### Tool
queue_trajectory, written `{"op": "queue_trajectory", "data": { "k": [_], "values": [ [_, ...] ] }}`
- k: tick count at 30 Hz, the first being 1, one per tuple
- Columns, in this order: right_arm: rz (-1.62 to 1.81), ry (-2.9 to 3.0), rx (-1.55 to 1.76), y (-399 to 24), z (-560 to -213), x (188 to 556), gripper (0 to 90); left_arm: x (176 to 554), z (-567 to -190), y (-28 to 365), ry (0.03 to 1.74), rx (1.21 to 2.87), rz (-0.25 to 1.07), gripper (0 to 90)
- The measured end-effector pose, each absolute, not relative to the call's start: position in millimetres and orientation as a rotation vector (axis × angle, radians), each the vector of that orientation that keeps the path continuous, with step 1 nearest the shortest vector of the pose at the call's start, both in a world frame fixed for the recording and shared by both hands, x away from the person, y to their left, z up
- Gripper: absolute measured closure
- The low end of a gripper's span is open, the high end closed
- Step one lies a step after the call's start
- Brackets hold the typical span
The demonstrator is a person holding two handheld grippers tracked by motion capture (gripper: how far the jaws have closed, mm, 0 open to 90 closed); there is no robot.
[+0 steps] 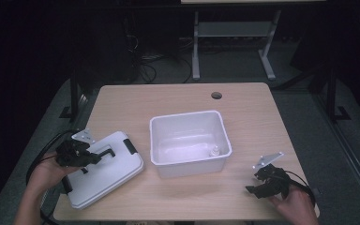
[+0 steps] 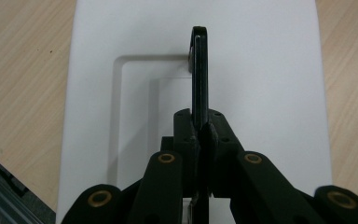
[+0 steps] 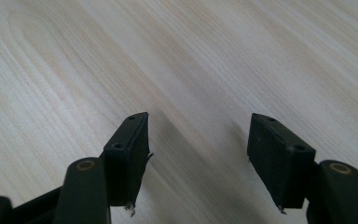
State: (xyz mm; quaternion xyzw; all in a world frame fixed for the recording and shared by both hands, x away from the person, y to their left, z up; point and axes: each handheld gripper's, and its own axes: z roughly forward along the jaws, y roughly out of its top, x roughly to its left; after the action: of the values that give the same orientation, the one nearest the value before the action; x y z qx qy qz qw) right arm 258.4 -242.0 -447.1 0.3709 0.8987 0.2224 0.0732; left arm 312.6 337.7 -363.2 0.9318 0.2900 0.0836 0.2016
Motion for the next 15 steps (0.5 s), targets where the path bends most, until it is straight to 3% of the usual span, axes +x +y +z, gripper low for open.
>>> {"op": "queue_trajectory", "data": {
  "k": [15],
  "values": [
    [0.667, 2.696, 1.108, -241.9, -447.1, 258.1, 37.7, 301.7, -327.3, 344.6, 0.755, 2.578, 0.251, 84.2]
  ]
}}
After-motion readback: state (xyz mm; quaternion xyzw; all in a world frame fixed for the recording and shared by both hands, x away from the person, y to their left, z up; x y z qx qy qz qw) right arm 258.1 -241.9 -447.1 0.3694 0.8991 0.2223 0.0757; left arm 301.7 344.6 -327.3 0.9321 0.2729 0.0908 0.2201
